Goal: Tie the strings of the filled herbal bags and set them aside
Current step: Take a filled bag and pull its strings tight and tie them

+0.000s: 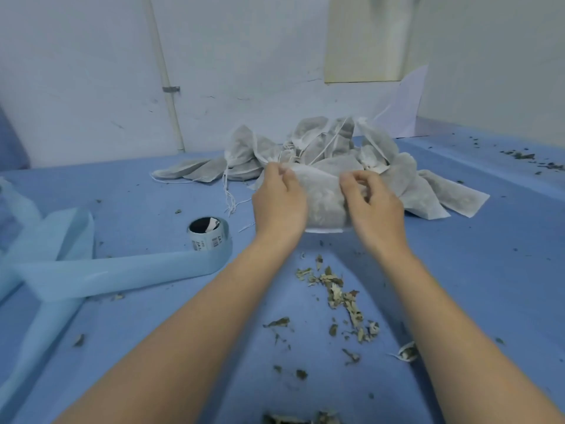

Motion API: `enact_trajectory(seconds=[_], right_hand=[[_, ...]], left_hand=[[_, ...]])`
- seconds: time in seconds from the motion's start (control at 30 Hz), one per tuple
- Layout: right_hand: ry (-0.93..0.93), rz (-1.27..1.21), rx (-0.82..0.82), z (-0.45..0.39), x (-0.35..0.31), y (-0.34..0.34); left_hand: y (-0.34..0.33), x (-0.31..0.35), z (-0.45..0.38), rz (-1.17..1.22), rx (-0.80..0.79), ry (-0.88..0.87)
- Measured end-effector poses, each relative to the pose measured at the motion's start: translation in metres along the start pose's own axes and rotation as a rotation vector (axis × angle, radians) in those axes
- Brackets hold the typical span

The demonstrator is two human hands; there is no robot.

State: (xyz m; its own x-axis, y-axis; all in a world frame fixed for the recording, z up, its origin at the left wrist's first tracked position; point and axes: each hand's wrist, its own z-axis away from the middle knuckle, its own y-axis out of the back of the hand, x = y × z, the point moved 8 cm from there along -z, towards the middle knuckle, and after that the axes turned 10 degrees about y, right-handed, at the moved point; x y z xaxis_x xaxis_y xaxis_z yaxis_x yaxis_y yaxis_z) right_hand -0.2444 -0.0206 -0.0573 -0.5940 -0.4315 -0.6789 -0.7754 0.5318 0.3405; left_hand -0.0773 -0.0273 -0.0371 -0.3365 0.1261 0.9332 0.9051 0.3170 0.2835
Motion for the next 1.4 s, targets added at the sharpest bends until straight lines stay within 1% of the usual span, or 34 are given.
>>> enact_trajectory(seconds=[0.07, 0.17, 0.23, 0.27, 0.3, 0.37, 0.4, 0.43, 0.47, 0.5, 0.57, 0.63, 0.7, 0.8, 0.87, 0.93, 1.03, 1.13, 1.17, 1.27, 1.4], right_hand=[[-0.037, -0.031, -0.041, 0.003, 0.004, -0.006], [-0.025, 0.034, -0.131, 0.007, 0.002, -0.019], [0.004, 0.113, -0.186, 0.008, -0.002, -0.027], [0.019, 0.148, -0.204, 0.009, -0.003, -0.029], [0.028, 0.168, -0.213, 0.009, -0.005, -0.029], [0.033, 0.168, -0.236, 0.010, -0.007, -0.029], [0.034, 0.172, -0.253, 0.011, -0.009, -0.030], [0.039, 0.181, -0.267, 0.012, -0.012, -0.031], [0.047, 0.178, -0.278, 0.013, -0.015, -0.032], [0.049, 0.155, -0.290, 0.015, -0.017, -0.034], [0.028, 0.084, -0.330, 0.017, -0.018, -0.040], [-0.003, 0.026, -0.374, 0.019, -0.017, -0.046], [-0.016, 0.002, -0.397, 0.021, -0.018, -0.049], [0.039, 0.057, -0.400, 0.022, -0.023, -0.053], [0.061, 0.057, -0.355, 0.021, -0.027, -0.051], [0.008, -0.069, -0.310, 0.021, -0.026, -0.047], [-0.058, -0.200, -0.304, 0.025, -0.025, -0.050], [-0.098, -0.278, -0.347, 0.029, -0.028, -0.058], [-0.104, -0.307, -0.376, 0.032, -0.030, -0.062], [-0.073, -0.304, -0.427, 0.035, -0.035, -0.068], [-0.036, -0.202, -0.403, 0.034, -0.038, -0.066]], left_hand=[[0.018, -0.006, 0.004, 0.022, 0.028, 0.043], [0.041, -0.015, 0.009, -0.013, 0.064, 0.066], [0.047, -0.019, 0.014, -0.109, 0.042, 0.041], [0.046, -0.021, 0.017, -0.212, 0.020, 0.008], [0.043, -0.020, 0.021, -0.358, 0.005, -0.049], [0.034, -0.009, 0.032, -0.661, 0.015, -0.253], [0.025, -0.001, 0.039, -0.750, 0.005, -0.374], [0.015, 0.005, 0.046, -0.778, -0.044, -0.474], [0.005, 0.009, 0.052, -0.754, -0.119, -0.529], [-0.005, 0.010, 0.055, -0.711, -0.198, -0.531], [-0.016, 0.005, 0.054, -0.644, -0.313, -0.423], [-0.017, -0.004, 0.047, -0.597, -0.346, -0.299], [-0.013, -0.012, 0.042, -0.580, -0.348, -0.251], [-0.006, -0.017, 0.038, -0.637, -0.323, -0.264], [0.000, -0.019, 0.037, -0.680, -0.305, -0.267], [0.001, -0.023, 0.038, -0.690, -0.320, -0.243], [0.001, -0.027, 0.043, -0.741, -0.304, -0.232], [0.008, -0.020, 0.045, -0.778, -0.181, -0.355], [0.010, -0.019, 0.045, -0.777, -0.167, -0.384], [0.016, -0.026, 0.041, -0.740, -0.231, -0.358], [0.027, -0.032, 0.040, -0.801, -0.332, -0.362]])
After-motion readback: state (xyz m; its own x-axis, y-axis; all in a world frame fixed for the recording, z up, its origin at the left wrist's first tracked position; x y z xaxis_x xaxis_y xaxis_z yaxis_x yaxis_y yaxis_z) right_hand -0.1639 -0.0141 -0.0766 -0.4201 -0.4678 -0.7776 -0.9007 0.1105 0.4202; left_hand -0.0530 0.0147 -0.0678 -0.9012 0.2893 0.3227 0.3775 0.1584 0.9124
